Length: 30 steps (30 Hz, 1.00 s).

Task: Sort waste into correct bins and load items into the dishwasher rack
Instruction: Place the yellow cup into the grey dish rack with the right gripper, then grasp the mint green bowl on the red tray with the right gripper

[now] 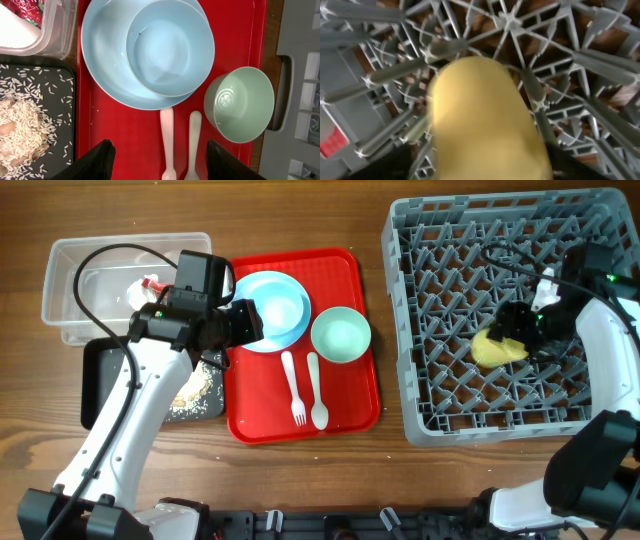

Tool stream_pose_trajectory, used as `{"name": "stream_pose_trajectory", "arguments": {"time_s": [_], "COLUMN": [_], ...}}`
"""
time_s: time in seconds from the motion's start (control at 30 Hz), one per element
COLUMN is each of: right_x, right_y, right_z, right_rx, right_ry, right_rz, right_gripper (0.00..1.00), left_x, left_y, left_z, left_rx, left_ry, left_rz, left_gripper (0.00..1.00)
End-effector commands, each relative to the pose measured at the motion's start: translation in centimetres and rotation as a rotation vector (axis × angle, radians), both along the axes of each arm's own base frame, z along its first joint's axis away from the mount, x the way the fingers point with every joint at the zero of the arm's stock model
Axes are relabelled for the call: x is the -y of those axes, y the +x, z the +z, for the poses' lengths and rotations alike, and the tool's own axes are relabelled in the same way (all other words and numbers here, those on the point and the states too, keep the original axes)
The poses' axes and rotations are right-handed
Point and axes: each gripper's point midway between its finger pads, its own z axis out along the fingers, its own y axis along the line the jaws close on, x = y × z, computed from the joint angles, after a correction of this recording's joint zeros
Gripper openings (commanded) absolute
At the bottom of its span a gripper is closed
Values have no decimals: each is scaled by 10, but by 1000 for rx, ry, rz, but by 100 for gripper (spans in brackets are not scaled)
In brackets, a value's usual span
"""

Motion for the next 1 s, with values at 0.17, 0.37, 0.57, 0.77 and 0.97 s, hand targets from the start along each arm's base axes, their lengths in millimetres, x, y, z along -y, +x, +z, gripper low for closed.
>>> {"name": "stream_pose_trajectory", "arguments": {"time_s": [0.17,0.37,0.57,0.77,0.97], "right_x": [-50,-189,-246,-251,-251], "right_y": [43,46,55,52,52], "right_z": [88,121,35,-64,-80], "right_rx": [385,549,354,107,75], "right_ry": [132,127,-7,-10,-11], "right_rz": [137,527,538,489,465], "right_gripper": [100,89,79,53,19], "left_x": [-17,-63,-65,-65,-65], "left_y": [-14,-34,-33,-33,-33], "left_z": [-4,-12,-12,-12,-12], "left_rx": [-47,-135,-136,-136,-136], "left_ry": [85,237,226,226,226], "left_rz": [25,308,331,331,331], "left_gripper": [58,63,71,73,72]}}
